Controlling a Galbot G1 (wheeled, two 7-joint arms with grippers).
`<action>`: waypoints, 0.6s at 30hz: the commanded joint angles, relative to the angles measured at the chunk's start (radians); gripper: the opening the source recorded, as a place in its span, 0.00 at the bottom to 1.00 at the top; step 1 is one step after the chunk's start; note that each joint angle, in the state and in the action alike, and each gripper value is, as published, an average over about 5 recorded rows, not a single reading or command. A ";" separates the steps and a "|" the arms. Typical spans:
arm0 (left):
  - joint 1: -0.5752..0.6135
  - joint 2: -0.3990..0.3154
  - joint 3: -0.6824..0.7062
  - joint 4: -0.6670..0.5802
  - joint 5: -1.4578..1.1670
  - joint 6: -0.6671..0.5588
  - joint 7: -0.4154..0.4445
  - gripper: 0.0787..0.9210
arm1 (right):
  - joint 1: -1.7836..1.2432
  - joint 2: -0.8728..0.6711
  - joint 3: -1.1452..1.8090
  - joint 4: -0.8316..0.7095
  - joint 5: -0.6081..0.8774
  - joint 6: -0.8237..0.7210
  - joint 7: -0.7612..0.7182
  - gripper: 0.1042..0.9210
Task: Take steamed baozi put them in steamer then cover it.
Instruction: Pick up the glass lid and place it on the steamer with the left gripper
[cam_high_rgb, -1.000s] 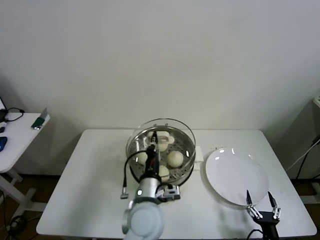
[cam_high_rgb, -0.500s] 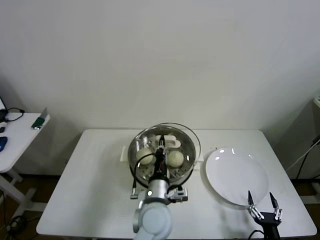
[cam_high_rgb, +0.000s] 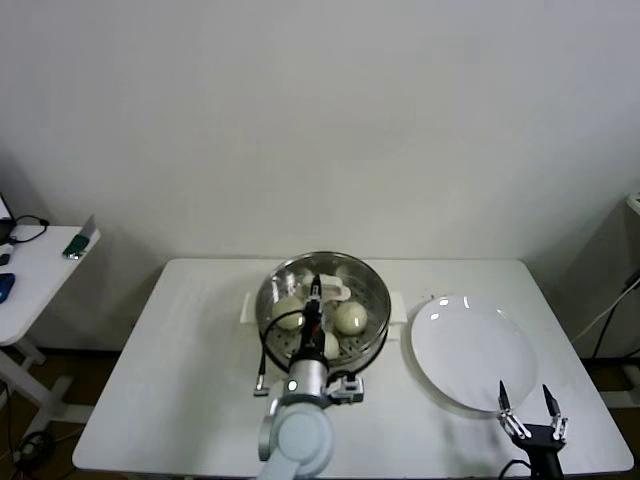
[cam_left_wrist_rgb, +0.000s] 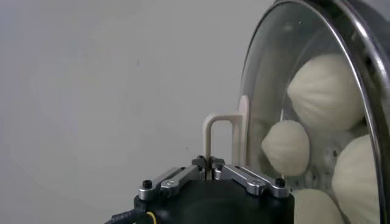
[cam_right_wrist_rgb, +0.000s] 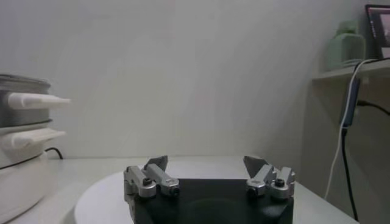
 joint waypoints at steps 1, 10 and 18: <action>0.002 0.006 -0.012 0.011 0.001 -0.002 -0.004 0.06 | 0.000 0.000 0.002 0.001 0.000 0.001 0.000 0.88; 0.008 0.009 -0.007 0.009 -0.020 -0.021 -0.021 0.06 | 0.007 0.003 0.003 -0.003 -0.004 0.004 0.005 0.88; 0.005 0.042 0.008 -0.074 -0.127 -0.008 0.007 0.21 | 0.014 0.000 -0.002 -0.008 0.000 -0.006 0.005 0.88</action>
